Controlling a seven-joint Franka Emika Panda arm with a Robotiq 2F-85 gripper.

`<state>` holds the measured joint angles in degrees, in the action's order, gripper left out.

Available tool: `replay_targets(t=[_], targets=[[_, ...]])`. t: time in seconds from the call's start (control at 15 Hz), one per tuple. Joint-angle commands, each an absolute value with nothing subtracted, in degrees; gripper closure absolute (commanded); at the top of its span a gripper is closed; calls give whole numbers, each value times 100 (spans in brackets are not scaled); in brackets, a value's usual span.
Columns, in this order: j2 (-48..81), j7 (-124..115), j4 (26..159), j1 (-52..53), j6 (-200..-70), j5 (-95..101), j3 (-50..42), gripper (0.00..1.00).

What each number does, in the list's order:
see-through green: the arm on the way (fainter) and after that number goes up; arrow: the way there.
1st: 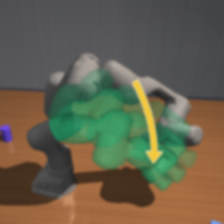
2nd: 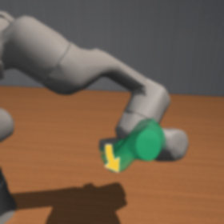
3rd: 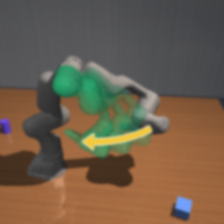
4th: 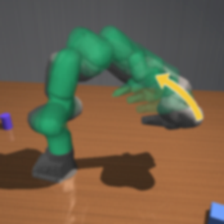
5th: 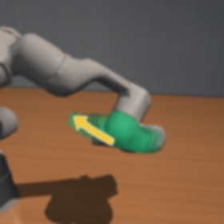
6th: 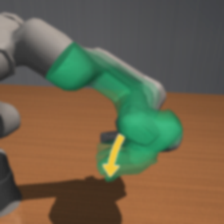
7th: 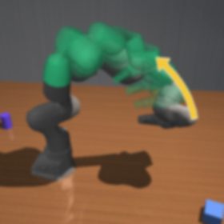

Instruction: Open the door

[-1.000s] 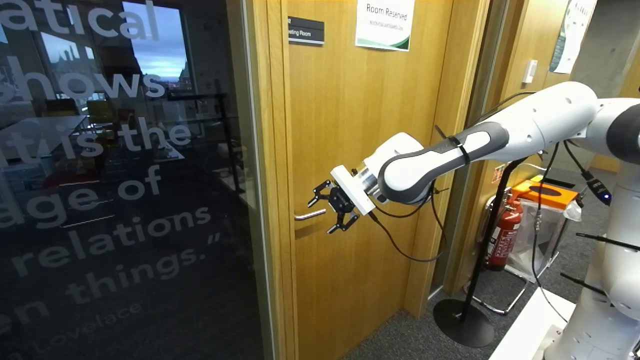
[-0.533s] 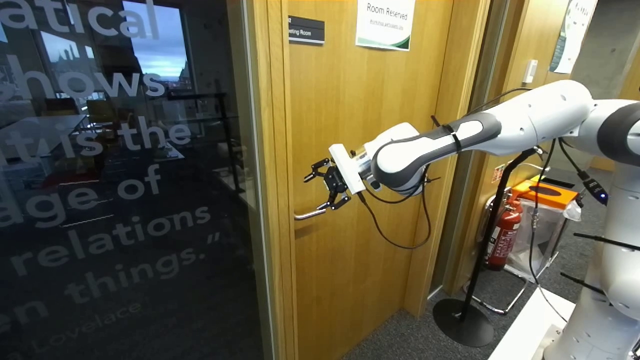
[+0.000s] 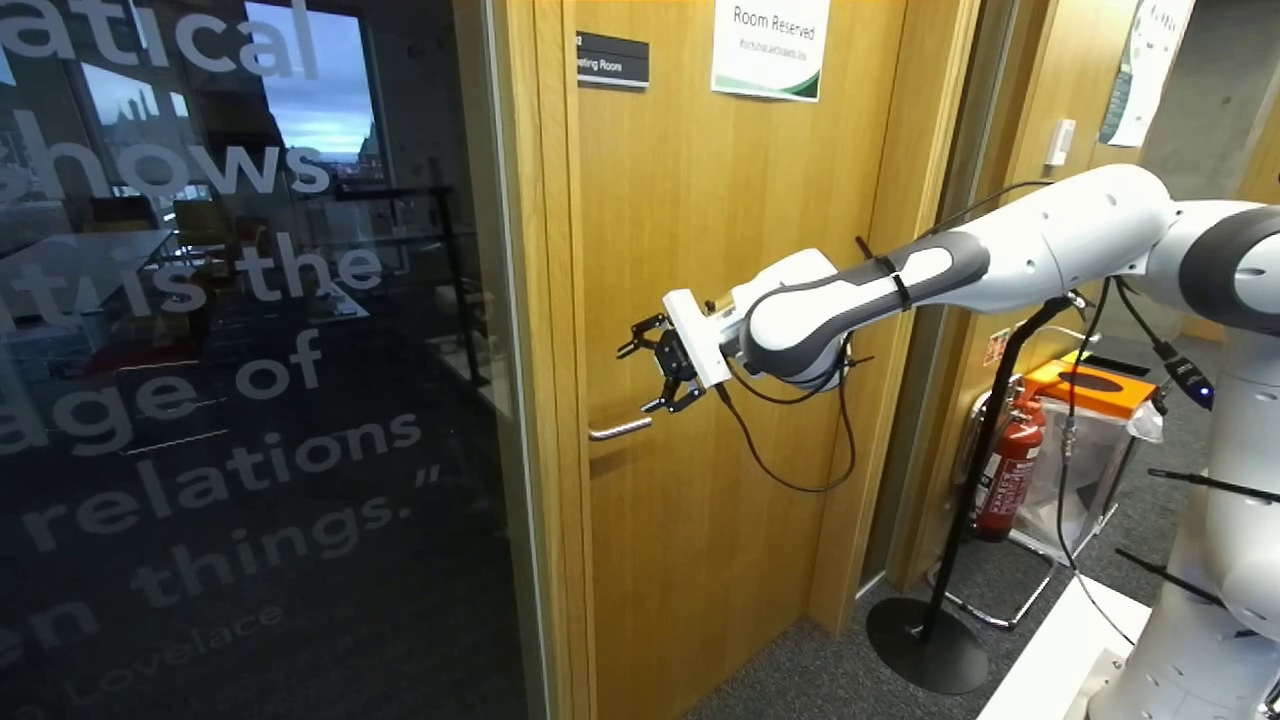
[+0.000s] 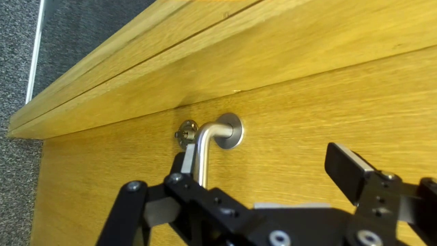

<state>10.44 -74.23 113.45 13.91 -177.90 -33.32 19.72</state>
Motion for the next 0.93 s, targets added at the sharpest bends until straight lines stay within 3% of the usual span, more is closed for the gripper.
replay_targets(t=[0.0, 0.87], targets=[[1079, -7229, 11386, 1495, -17661, -3164, 1777, 0], [1549, -7891, 11379, 1931, -18191, -2403, 977, 0]])
